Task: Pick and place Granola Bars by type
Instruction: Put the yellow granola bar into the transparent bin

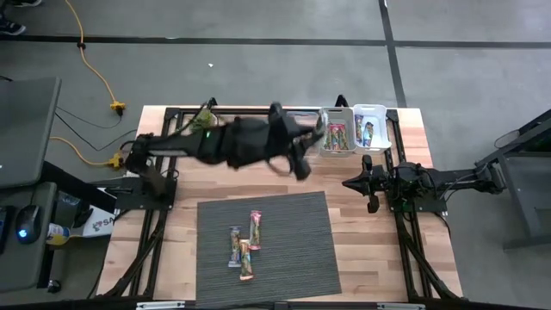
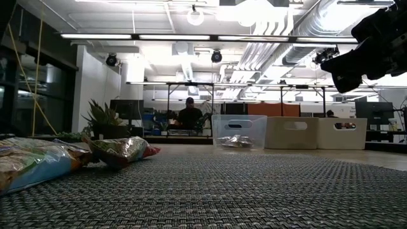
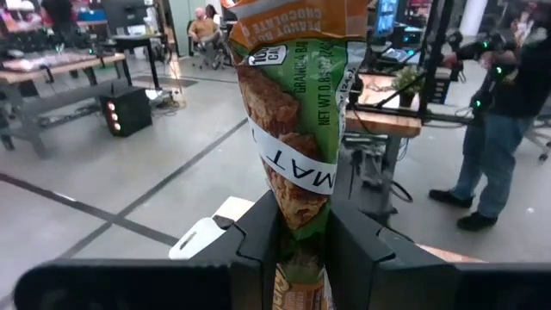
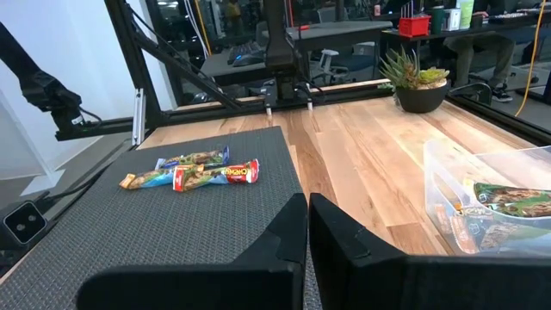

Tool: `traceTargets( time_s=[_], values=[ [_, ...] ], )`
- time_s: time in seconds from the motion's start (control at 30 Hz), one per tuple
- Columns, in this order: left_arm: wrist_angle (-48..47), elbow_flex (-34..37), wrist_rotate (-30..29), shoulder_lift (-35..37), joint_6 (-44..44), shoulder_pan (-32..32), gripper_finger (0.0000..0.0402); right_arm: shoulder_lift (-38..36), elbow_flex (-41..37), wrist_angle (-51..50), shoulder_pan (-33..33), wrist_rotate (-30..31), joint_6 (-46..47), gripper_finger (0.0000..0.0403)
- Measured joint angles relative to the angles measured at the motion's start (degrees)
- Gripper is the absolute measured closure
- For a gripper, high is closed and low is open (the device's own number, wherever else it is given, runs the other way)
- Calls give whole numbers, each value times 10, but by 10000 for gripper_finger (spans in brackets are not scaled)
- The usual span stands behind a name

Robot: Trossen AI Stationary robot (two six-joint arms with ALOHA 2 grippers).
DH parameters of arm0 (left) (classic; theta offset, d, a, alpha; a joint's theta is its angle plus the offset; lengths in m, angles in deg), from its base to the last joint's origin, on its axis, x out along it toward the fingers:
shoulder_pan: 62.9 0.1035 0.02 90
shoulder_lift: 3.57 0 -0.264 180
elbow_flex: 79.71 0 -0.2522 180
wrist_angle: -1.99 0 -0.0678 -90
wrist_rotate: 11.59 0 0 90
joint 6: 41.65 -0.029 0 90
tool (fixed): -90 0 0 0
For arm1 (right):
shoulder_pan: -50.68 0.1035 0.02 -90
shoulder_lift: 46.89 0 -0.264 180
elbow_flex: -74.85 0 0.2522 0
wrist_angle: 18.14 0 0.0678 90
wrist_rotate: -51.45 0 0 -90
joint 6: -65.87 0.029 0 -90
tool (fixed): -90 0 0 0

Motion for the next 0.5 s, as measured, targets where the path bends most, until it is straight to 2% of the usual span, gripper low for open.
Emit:
traceTargets(
  time_s=[0.2, 0.5],
  values=[
    [3, 0, 105, -6, 76, 108, 328, 0, 0, 0, 0, 0, 0, 402],
    [5, 0, 164, -46, 321, 242, 328, 0, 0, 0, 0, 0, 0, 402]
  ],
)
